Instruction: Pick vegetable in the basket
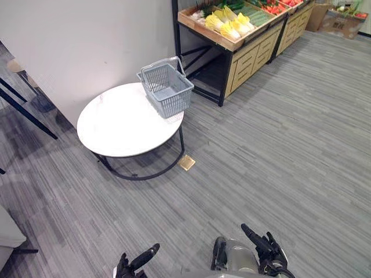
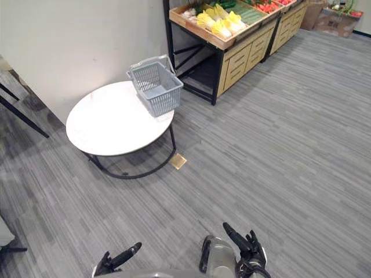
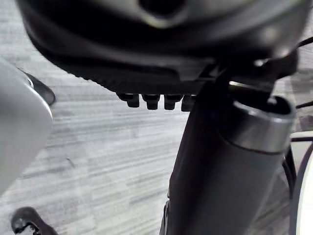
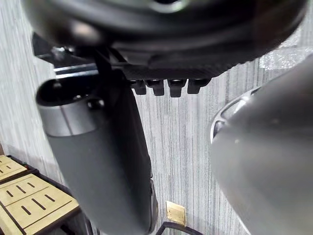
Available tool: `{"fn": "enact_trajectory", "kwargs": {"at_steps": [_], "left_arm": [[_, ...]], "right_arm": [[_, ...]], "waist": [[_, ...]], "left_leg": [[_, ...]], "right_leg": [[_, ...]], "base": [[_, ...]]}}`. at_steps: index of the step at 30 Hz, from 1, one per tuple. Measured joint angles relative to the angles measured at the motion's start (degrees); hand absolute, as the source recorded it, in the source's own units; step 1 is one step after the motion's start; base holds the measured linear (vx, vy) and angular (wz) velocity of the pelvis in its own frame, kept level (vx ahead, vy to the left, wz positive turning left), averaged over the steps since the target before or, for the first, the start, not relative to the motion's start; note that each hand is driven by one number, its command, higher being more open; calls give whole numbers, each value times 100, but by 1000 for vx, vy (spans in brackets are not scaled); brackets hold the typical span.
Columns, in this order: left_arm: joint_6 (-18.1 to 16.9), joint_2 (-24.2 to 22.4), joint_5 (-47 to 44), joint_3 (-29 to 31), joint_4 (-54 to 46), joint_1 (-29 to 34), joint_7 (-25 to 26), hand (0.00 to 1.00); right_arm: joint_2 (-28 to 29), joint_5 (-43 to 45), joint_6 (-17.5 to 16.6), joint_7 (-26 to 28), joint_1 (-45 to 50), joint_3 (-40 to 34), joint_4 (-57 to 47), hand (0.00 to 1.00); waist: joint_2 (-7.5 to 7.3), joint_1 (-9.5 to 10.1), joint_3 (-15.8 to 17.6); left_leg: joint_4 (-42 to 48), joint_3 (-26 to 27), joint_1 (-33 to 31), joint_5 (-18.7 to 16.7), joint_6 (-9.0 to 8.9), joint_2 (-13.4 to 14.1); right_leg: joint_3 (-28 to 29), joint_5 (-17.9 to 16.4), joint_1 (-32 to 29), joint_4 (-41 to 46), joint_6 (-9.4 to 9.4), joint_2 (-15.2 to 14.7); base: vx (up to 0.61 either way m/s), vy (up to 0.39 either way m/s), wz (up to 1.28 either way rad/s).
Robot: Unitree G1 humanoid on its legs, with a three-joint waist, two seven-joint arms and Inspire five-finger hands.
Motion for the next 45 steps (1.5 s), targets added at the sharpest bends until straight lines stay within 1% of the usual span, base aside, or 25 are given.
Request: {"fn": "enact_trajectory", "kwargs": {"at_steps": [2,3,4,6,8,11,13,14,16,17,18,19,20,21,24,25,27,29,30,31,35,37,39,40,45], "left_arm": [[26,-12,97,91,-9,12,11,100],[26,-37,106,207,-36,10,7,100],[20,-77,93,325,-97,36,18,100],[10,-72,80,435,-159,4,52,100],[1,-76,64,438,-248,-14,130,100],[-65,-16,-39,266,-364,-14,119,100],[-113,4,-164,233,-409,11,145,100],[-115,1,-293,247,-426,25,184,100],[-140,121,-276,263,-458,76,231,100],[-147,168,-300,327,-463,52,233,100],[-147,305,-286,432,-434,48,197,100],[-144,346,-269,447,-383,48,176,100],[-136,362,-242,323,-220,76,190,100],[-85,501,-282,193,0,97,194,100],[-3,552,-274,-89,108,165,160,100],[6,578,-280,-249,106,192,148,100],[32,647,-291,-439,109,208,124,100],[35,688,-293,-537,111,227,126,100],[32,707,-291,-652,108,242,131,100],[33,696,-291,-676,108,228,132,100],[35,533,-286,-503,106,191,166,100],[36,426,-290,-358,105,202,190,100],[39,391,-296,-129,85,198,149,100],[88,178,-319,51,96,181,146,100],[80,-155,-349,319,-113,170,140,100]], "right_arm": [[-7,1,57,-2,5,-5,48,100],[-17,-11,84,5,45,0,46,100],[-42,-44,86,2,68,-1,42,100],[-45,-92,89,-1,54,-1,58,100],[-15,-91,98,0,70,3,139,100],[32,-87,125,1,124,0,145,100],[63,-86,170,21,131,0,145,100],[63,-81,198,43,154,22,151,100],[124,-21,251,71,142,174,188,100],[138,-3,287,219,1,240,263,100],[210,30,292,223,-101,192,314,100],[261,47,295,208,-114,62,362,100],[213,74,296,171,-158,-138,440,100],[287,70,301,160,-249,-183,494,100],[325,28,340,196,-286,-176,493,100],[285,-31,337,208,-290,-176,490,100],[234,-104,331,216,-323,-163,494,100],[184,-88,272,247,-338,-135,473,100],[163,-58,192,246,-332,-89,438,100],[136,-35,134,248,-342,-26,374,100],[134,17,-46,247,-240,-6,137,100],[113,14,-75,259,-210,7,92,100],[88,8,-90,247,-128,128,203,100],[-122,65,-51,250,-47,194,274,100],[-260,-123,-19,189,-161,490,302,100]], "waist": [[32,-6,-69],[58,-1,-105],[75,14,-107],[103,31,-67],[32,75,-45],[-58,186,8],[-130,207,13],[-154,285,-3],[-303,328,-165],[-336,323,-98],[-381,448,-69],[-546,446,-134],[-498,424,-240],[-604,366,-314],[-512,299,-322],[-486,305,-322],[-452,286,-272],[-481,184,-233],[-450,69,-224],[-411,-2,-203],[-256,3,-121],[-152,2,-121],[-206,2,-99],[1,2,-82],[109,22,-134]], "left_leg": [[1105,-180,-381,232,-148,132],[2286,-411,-965,732,-522,203],[3500,-473,-1604,1212,-692,346],[4845,-315,-2479,732,-549,496],[4882,35,-2970,218,-346,484],[3261,746,-3344,-226,-99,334],[1569,1089,-3413,-13,-46,89],[944,1178,-3446,702,27,-14],[1021,1311,-3489,776,146,-229],[1999,1353,-3787,506,243,44],[2592,1413,-4135,202,117,49],[2080,1338,-4115,151,80,-226],[1189,1328,-3938,795,534,-361],[1077,1474,-3740,704,591,-556],[566,1539,-3053,609,697,-846],[293,1582,-2735,545,724,-970],[5,1602,-2287,404,731,-1127],[-313,1439,-1740,327,755,-1308],[-452,1284,-1483,288,748,-1324],[-533,1168,-1321,240,719,-1289],[-650,866,-894,24,429,-940],[-619,655,-816,-136,181,-601],[-561,338,-704,-402,-151,-383],[-579,46,-553,-492,-190,-122],[-655,-317,-454,346,-310,159]], "right_leg": [[-80,-167,331,-103,-2,94],[-105,-227,570,-273,-1,192],[-113,-262,840,-547,-46,329],[-146,-290,1321,-873,-77,428],[-163,-308,1825,-1160,-43,398],[-113,-463,2447,-1466,196,172],[-98,-640,2673,-1511,413,-72],[-27,-768,2814,-1562,565,-185],[312,-791,2924,-1938,555,-283],[778,-164,3236,-2481,444,-119],[1098,-43,3326,-2535,457,-190],[1183,-75,3375,-2531,503,-354],[1267,-89,3403,-2369,574,-375],[1355,70,3326,-2065,621,-576],[1646,795,2916,-783,719,-764],[1744,1228,2585,27,902,-875],[1763,1622,1981,1487,937,-1042],[1389,1170,1519,2637,701,-1113],[1091,614,1281,2833,581,-1027],[773,220,1016,2641,521,-979],[435,-71,454,831,527,-748],[598,182,376,-533,621,-475],[1111,1019,454,-1841,813,-284],[990,1178,556,-1507,682,-83],[537,312,568,-543,297,-81]], "base": [[416,-244,9],[307,-167,2],[240,-100,-1],[347,-30,3],[341,44,-1],[310,126,-6],[373,214,-3],[482,285,-14],[605,290,-12],[631,345,-19],[581,368,-21],[346,365,-18],[298,264,-3],[302,238,-4],[349,224,0],[350,228,-10],[334,180,-11],[313,76,21],[263,-11,58],[255,-41,59],[295,-151,48],[398,-315,58],[500,-449,81],[525,-440,64],[476,-409,50]]}}
